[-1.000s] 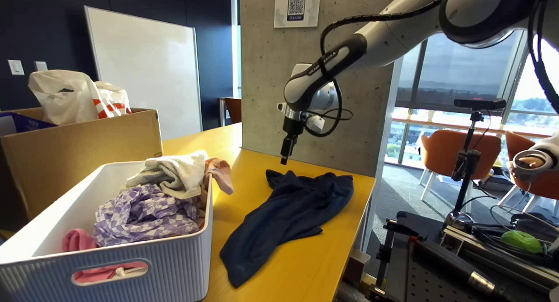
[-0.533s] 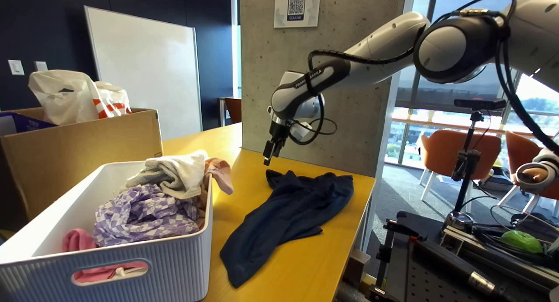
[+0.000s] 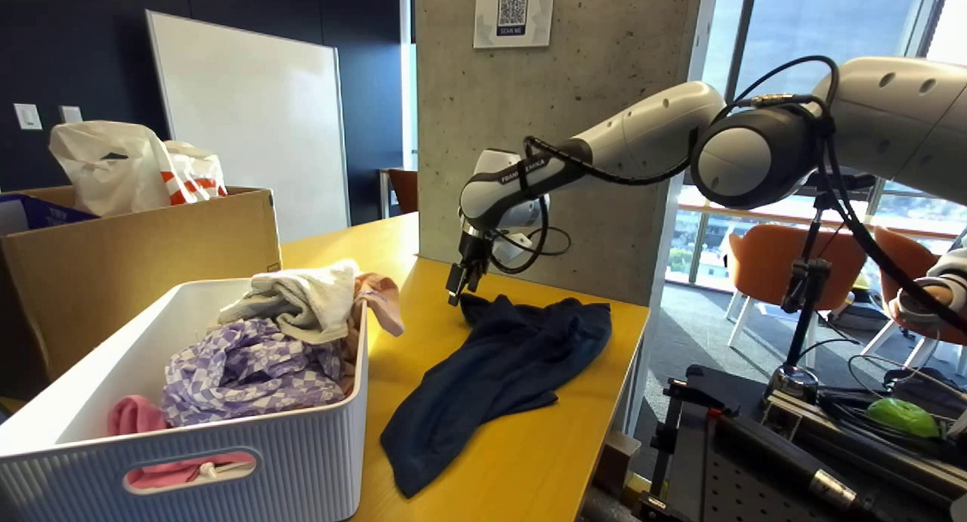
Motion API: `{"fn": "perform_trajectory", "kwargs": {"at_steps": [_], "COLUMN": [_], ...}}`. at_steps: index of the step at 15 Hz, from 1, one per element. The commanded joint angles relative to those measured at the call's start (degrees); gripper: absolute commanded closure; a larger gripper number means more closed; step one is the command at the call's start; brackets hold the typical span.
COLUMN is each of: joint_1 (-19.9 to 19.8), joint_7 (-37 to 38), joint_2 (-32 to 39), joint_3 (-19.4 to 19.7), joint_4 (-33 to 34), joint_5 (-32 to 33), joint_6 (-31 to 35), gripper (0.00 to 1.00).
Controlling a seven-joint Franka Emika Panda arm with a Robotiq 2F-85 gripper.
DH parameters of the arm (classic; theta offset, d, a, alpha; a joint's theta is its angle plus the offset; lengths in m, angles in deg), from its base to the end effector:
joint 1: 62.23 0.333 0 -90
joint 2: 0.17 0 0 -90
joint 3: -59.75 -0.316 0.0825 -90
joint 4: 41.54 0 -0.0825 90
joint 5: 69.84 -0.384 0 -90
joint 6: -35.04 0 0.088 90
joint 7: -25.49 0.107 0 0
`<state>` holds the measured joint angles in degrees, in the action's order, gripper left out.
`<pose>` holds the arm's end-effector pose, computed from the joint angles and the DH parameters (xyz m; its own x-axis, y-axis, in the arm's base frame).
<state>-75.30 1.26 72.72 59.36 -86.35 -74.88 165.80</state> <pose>0.7946 -0.1795 0.1574 0.9606 0.1433 0.2383 0.1439 -0.9895 0.0148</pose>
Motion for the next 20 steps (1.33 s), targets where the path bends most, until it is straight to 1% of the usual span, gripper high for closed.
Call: {"fn": "perform_trajectory", "kwargs": {"at_steps": [1,2,3,4,7,8,11,13,14,15,20], "joint_1": [-0.28,-0.35,-0.42,-0.60,-1.49,-1.39,-2.11,-1.86,-1.56,-1.17,0.53], "joint_7": [1.96,2.05,2.22,2.00,2.04,1.71,1.49,1.40,1.58,1.85,2.42], "joint_2": [3.50,3.94,4.35,4.86,6.37,6.25,7.03,5.73,4.90,3.60,-1.82], "joint_3": [-1.13,-1.19,-1.25,-1.31,-1.34,-0.57,-0.57,-0.54,-0.34,-0.09,0.68], "joint_4": [6.63,7.20,7.71,8.40,9.65,8.96,9.21,8.15,7.50,6.69,5.18], "joint_5": [0.83,0.80,0.72,0.69,0.40,-0.56,-0.51,-0.25,-0.02,0.21,0.69], "joint_6": [-3.63,-4.23,-4.91,-5.33,-6.97,-6.85,-6.80,-6.30,-5.98,-5.51,-4.95], "gripper": [0.00,0.00,0.25,0.26,0.50,0.58,0.80,0.95,0.99,1.00,0.98]}}
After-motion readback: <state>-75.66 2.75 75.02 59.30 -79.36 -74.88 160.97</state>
